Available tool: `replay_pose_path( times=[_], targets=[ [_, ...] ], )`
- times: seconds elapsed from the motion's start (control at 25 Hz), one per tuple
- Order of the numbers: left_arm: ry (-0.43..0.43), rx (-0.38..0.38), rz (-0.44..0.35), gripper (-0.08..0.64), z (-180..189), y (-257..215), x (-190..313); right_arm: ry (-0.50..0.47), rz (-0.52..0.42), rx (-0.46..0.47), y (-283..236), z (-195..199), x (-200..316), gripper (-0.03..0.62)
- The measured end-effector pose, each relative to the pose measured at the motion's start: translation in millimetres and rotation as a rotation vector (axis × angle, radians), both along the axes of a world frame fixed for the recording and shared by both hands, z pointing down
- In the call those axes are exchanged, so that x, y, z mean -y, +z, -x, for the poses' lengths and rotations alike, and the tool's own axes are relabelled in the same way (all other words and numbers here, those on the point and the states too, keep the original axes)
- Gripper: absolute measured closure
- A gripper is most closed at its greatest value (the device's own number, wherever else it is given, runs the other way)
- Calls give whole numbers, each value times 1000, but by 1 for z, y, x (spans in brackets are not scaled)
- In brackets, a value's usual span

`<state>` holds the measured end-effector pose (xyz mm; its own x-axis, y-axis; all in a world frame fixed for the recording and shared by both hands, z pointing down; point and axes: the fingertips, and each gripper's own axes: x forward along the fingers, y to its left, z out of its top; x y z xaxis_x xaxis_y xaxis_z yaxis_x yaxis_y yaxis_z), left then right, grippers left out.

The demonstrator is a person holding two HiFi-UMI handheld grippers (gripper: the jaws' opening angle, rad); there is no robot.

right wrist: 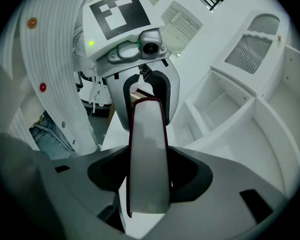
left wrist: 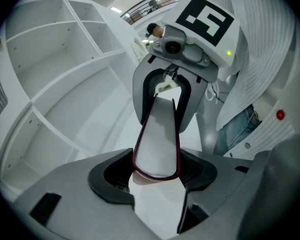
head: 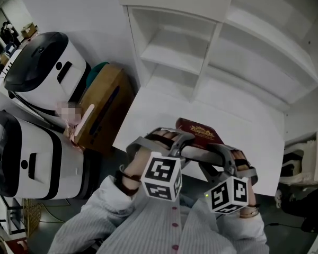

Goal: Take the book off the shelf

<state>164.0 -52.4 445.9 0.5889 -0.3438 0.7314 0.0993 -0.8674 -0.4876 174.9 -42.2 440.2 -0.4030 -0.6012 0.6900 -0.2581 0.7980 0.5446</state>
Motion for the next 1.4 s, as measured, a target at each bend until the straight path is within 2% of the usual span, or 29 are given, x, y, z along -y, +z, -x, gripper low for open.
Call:
replay_pose_path(
  times=[0.16, 0.52, 0.84, 1.4],
  targets=[
    [19, -6, 70, 298, -6, 3, -10, 8, 73, 39, 4, -6, -11, 364],
    [66, -26, 138, 304, -15, 4, -26, 10, 185, 78, 6, -15, -27, 364],
    [60, -27, 162, 305, -18, 6, -33, -5, 227, 101, 9, -18, -33, 365],
    [42, -34, 179, 305, -11, 12, -34, -14, 247, 110, 15, -11, -33, 365]
  ],
)
